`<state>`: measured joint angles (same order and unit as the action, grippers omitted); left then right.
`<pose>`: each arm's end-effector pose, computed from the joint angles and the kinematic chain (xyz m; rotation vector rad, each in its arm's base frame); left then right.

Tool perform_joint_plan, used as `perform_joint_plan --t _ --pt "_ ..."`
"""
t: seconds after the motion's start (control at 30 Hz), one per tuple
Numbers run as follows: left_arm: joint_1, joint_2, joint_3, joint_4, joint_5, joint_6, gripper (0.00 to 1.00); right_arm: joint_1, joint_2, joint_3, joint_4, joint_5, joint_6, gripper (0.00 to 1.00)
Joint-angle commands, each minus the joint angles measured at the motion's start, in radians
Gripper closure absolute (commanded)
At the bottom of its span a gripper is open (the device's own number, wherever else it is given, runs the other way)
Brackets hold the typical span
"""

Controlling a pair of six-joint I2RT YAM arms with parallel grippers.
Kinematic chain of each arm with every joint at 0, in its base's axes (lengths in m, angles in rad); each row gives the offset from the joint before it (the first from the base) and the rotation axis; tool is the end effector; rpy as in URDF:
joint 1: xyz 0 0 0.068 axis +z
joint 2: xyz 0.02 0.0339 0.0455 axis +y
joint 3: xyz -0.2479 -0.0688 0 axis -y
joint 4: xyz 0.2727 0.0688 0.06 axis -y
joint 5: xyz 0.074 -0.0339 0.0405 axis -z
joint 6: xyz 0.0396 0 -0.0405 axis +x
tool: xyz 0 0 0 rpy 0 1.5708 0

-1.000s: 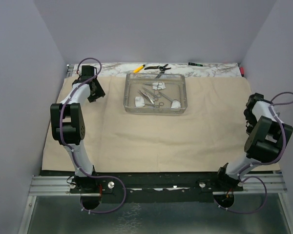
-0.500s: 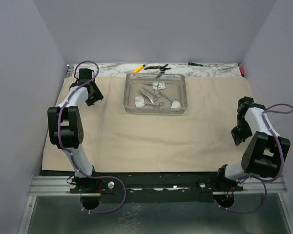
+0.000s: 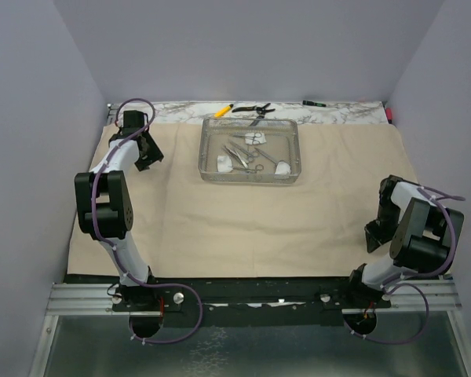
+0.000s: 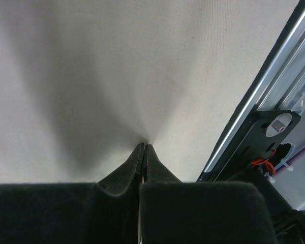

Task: Open and lay out the surgical kit
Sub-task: Smooth out the surgical kit at the center of the board.

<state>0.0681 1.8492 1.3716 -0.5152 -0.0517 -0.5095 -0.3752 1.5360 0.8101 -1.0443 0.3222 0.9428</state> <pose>0.4188 0.0306 0.1847 -0.7494 2.4530 -0.1022 0.2123 -0.0971 0.1158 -1.7934 -2.3950 0.5505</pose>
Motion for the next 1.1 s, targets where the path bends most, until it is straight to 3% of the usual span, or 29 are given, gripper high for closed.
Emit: perform_joint_plan --t 0.0,0.43,0.6,0.83,1.07 --pt "0.03 -0.008 0.009 0.003 0.015 -0.016 0.5 -0.019 0.043 -0.041 0.026 0.012 0.019 0.99" --pt "0.07 -0.061 -0.038 -0.004 -0.013 -0.041 0.5 -0.034 0.067 0.014 -0.068 0.086 0.044 0.99" --pt "0.092 -0.102 -0.073 -0.033 -0.08 -0.039 0.5 -0.002 -0.027 0.152 -0.121 0.023 0.05 0.99" --pt "0.142 -0.225 -0.161 -0.093 -0.221 -0.075 0.48 0.093 -0.069 0.285 0.042 -0.065 -0.034 0.99" --pt "0.277 -0.338 -0.344 -0.149 -0.252 -0.216 0.5 0.149 0.05 0.306 0.225 -0.156 -0.115 0.96"
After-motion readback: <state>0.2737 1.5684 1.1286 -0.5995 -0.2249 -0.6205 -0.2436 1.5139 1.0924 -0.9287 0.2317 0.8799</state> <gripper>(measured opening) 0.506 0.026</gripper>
